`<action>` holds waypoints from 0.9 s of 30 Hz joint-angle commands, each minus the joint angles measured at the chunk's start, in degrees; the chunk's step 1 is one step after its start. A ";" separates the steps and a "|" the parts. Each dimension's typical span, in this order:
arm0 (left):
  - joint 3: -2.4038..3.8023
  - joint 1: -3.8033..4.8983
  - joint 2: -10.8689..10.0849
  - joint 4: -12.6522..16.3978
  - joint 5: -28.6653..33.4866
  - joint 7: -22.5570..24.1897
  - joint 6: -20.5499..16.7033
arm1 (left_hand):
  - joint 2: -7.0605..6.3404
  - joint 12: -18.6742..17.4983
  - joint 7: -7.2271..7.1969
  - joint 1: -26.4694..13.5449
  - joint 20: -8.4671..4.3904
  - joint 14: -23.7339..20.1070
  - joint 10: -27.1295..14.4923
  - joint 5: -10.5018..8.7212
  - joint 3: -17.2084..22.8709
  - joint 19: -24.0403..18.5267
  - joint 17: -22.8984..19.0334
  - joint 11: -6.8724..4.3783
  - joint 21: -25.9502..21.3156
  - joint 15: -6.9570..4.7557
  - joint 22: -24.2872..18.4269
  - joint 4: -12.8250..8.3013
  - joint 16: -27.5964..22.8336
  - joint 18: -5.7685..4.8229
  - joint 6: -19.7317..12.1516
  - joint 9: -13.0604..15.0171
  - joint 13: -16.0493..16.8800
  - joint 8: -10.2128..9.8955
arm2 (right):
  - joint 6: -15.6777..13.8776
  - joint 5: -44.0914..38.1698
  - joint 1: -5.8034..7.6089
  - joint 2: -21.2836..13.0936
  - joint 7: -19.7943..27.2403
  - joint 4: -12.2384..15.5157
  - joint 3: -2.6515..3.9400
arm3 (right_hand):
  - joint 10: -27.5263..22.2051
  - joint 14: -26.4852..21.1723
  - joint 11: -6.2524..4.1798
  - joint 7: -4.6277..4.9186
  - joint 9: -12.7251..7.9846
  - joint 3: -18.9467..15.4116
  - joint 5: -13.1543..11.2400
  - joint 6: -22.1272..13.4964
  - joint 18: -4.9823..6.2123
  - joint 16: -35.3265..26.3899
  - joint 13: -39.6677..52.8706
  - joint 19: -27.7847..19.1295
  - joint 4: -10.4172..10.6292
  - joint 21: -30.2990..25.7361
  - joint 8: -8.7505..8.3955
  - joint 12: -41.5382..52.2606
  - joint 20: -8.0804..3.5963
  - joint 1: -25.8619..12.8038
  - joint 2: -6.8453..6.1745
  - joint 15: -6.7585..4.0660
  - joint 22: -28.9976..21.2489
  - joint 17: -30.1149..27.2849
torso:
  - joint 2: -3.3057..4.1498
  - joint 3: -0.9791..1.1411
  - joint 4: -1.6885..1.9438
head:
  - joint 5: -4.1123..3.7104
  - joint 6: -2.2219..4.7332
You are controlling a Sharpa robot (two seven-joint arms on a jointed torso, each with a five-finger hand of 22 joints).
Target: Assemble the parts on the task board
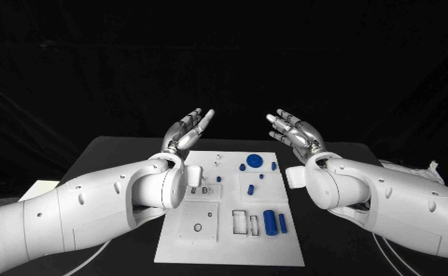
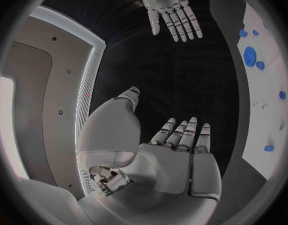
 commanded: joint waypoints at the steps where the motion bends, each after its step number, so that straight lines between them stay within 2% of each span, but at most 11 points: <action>1: 0.03 0.06 0.10 -0.03 0.46 1.21 3.36 | 0.54 0.48 7.18 2.00 0.79 2.79 1.64 0.28 0.67 0.65 0.43 1.23 0.55 0.67 0.26 0.51 0.75 0.69 1.87 0.23 0.26 0.44 | 10.49 -5.70 0.32 -0.10 -3.60 -0.36 0.14 | 9.50 12.41 2.04 9.04 0.69 0.63 0.57 6.42 3.41 2.02 0.85 10.69 -3.81 2.56 1.21 1.57 0.27 7.41 0.07 1.41 1.32 1.04 | 0.01 -0.03 0.03 | 0.00 -0.01; 3: 0.03 0.06 0.10 -0.03 0.46 1.21 3.36 | 1.22 0.83 7.73 2.39 0.83 5.94 3.92 0.22 1.02 1.66 0.85 1.81 1.00 1.10 0.52 0.39 1.44 0.28 3.85 0.45 0.49 0.78 | 11.87 -6.36 0.46 -0.15 -4.08 -0.50 0.19 | 17.64 22.06 1.80 8.85 1.36 1.11 0.39 12.35 4.71 3.96 1.57 18.33 -5.58 4.79 2.38 3.10 0.33 10.01 -0.27 0.63 2.34 1.85 | 0.01 -0.03 0.03 | 0.00 -0.01; 4: 0.03 0.06 0.10 -0.03 0.46 1.21 3.36 | 1.76 1.42 8.15 2.93 0.89 10.09 6.87 0.14 1.37 3.51 1.44 2.36 1.77 1.56 0.97 0.19 2.58 -0.01 6.31 0.74 0.82 1.31 | 12.36 -6.59 0.50 -0.17 -4.25 -0.55 0.20 | 24.44 29.36 1.21 8.61 1.91 1.40 0.35 16.95 5.58 5.61 2.19 22.82 -6.48 6.37 3.42 4.58 0.19 11.33 -0.41 -0.23 2.99 2.48 | 0.01 -0.03 0.03 | 0.00 -0.01; 6: 0.03 0.06 0.10 -0.03 0.46 1.21 3.36 | 2.40 2.51 8.51 3.69 0.86 17.37 12.06 0.03 1.73 8.37 2.44 2.81 3.87 2.02 2.12 -0.11 4.67 -0.46 10.38 1.21 1.34 2.23 | 12.76 -6.79 0.54 -0.18 -4.39 -0.59 0.22 | 33.26 36.36 0.34 8.00 2.54 1.79 0.34 22.97 6.79 7.20 2.85 26.22 -7.46 7.85 4.71 6.46 0.10 12.74 -0.50 -1.29 3.45 2.93 | 0.01 -0.03 0.03 | 0.00 -0.01; 8: 0.03 0.06 0.10 -0.03 0.46 1.21 3.36 | 3.39 4.90 8.47 4.66 0.93 27.30 22.78 -0.07 2.08 21.76 3.73 2.42 9.84 1.21 5.17 -0.73 7.86 0.17 17.80 2.06 2.37 4.00 | 12.97 -6.89 0.56 -0.19 -4.46 -0.61 0.23 | 38.15 41.57 -1.09 6.89 3.23 2.43 0.51 31.46 8.06 8.40 2.80 29.91 -8.92 9.45 6.36 7.57 -0.19 14.42 -0.81 -2.87 3.80 2.97 | 0.01 -0.03 0.03 | 0.00 -0.01; 9: 0.02 0.14 -1.77 -0.30 1.90 2.61 6.03 | 3.83 6.67 8.08 5.09 0.81 31.19 30.21 -0.12 2.14 30.13 4.24 1.79 13.83 0.06 7.01 -1.16 9.44 1.11 22.05 2.53 3.06 5.03 | 7.80 -15.74 1.23 0.29 -1.35 -4.37 0.27 | 40.01 43.71 -1.62 6.45 3.27 2.84 0.63 34.84 8.03 8.47 2.47 31.92 -9.47 10.26 6.67 7.54 -0.83 14.68 -0.95 -3.46 3.91 2.74 | 0.27 -0.26 -0.04 | -0.08 -0.44; 10: 0.02 0.18 -2.07 -0.15 2.14 2.69 6.32 | 4.17 7.93 7.62 5.46 0.51 34.95 35.59 -0.16 2.12 34.49 4.70 1.12 16.10 -0.99 7.83 -1.61 10.84 2.03 26.46 2.97 3.42 6.05 | 7.45 -17.12 1.32 0.33 -1.39 -4.66 0.28 | 41.77 45.78 -2.24 6.10 3.23 3.40 0.61 37.40 8.02 8.59 2.25 33.33 -10.12 10.74 6.85 7.49 -1.39 15.00 -1.11 -4.13 3.91 2.60 | 0.44 -0.34 0.00 | -0.15 -0.45; 13: 0.02 0.35 -3.06 0.33 2.57 2.55 7.53 | 4.75 9.17 6.11 6.52 -1.26 43.12 41.56 -0.21 1.93 42.23 6.04 -0.80 19.70 -3.28 8.88 -2.86 13.44 2.68 35.17 3.58 3.39 7.89 | 6.58 -21.56 1.66 0.38 -1.73 -5.32 0.33 | 45.65 50.48 -3.56 5.16 2.79 5.26 0.69 40.50 8.09 8.54 2.01 36.84 -10.78 12.04 6.57 6.77 -3.13 15.39 -1.71 -5.63 3.97 2.42 | 0.88 -0.49 0.05 | -0.31 -0.36; 22: 0.03 0.82 -8.34 3.93 2.32 0.76 10.95 | 4.32 11.08 2.01 9.15 -7.74 63.11 55.72 -0.25 1.22 58.62 15.11 -6.18 29.52 -9.72 12.80 -5.94 23.45 2.62 43.79 3.41 4.50 8.66 | 7.44 -39.85 3.69 0.43 -6.47 -6.65 0.74 | 55.02 64.18 -6.25 2.91 2.57 8.19 0.79 46.54 7.90 10.78 2.21 46.55 -10.65 18.80 5.76 5.31 -7.89 15.51 -4.64 -10.16 6.63 4.37 | 3.37 -0.25 0.41 | -1.14 0.18; 24: 0.04 0.87 -9.75 5.43 1.81 0.48 11.51 | 3.86 11.15 1.17 9.65 -9.24 67.16 58.28 -0.30 1.10 61.91 22.42 -6.68 33.66 -11.02 15.07 -6.60 31.62 2.69 44.68 3.23 5.04 8.11 | 8.48 -46.00 4.25 0.40 -8.49 -6.52 0.84 | 56.78 68.95 -7.21 2.32 2.64 7.82 1.24 47.81 8.00 12.83 2.32 50.14 -10.54 21.76 5.79 5.26 -9.37 15.18 -5.36 -11.47 8.05 5.61 | 4.11 -0.11 0.36 | -1.17 0.42; 27: 0.04 0.90 -11.95 8.36 0.75 0.01 12.47 | 3.23 11.19 0.66 10.42 -9.76 68.19 60.77 -0.26 1.09 62.55 41.27 -7.38 38.30 -11.81 18.05 -7.53 49.02 2.23 45.27 2.96 5.91 7.13 | 10.86 -56.55 5.17 0.25 -12.59 -5.78 1.09 | 58.30 73.21 -8.06 1.62 2.62 7.51 0.94 49.00 7.92 15.11 2.31 53.17 -10.52 24.93 5.51 4.72 -10.83 14.75 -6.31 -12.68 9.67 7.17 | 5.11 0.01 0.53 | -1.45 0.73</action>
